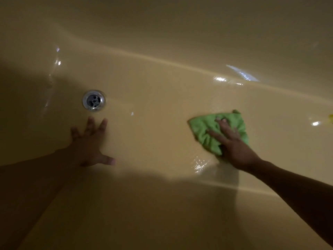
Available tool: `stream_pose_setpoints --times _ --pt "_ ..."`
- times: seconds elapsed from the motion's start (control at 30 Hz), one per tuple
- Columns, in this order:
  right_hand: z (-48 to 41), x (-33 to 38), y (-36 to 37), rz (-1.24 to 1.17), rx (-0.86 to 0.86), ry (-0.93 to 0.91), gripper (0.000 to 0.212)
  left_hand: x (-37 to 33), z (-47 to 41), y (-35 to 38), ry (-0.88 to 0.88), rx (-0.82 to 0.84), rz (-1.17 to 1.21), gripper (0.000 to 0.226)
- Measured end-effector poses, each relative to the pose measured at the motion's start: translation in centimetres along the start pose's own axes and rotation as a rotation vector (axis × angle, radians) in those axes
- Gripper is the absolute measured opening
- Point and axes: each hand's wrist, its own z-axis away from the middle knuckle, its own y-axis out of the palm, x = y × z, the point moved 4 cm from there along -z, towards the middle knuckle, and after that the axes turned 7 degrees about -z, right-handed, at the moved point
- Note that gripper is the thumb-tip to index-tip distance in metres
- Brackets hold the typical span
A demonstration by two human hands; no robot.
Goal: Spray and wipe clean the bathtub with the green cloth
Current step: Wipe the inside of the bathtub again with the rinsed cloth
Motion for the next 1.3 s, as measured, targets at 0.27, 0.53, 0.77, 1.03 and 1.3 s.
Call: stream_pose_setpoints --times 0.27,0.53,0.77,1.03,1.3 --pt "-9.7 -0.3 -4.8 -0.158 -0.382 0.474 0.079 1.2 -1.0 -0.2 0.045 0.045 0.024 0.158" --pt "-18.2 8.2 -1.2 -0.109 -0.164 0.075 0.079 1.7 -1.4 -0.7 0.033 0.011 0.100 0.164" --pt "-7.1 10.0 4.0 -0.092 0.198 -0.227 0.072 2.5 -0.4 -2.3 0.073 -0.024 -0.060 0.148" --pt "-1.5 10.9 5.5 0.047 0.365 -0.308 0.081 8.3 3.0 -0.3 0.008 0.187 -0.201 0.137" --pt "-15.1 18.0 6.9 0.029 0.062 -0.015 0.072 7.7 3.0 -0.2 -0.026 0.195 -0.076 0.134"
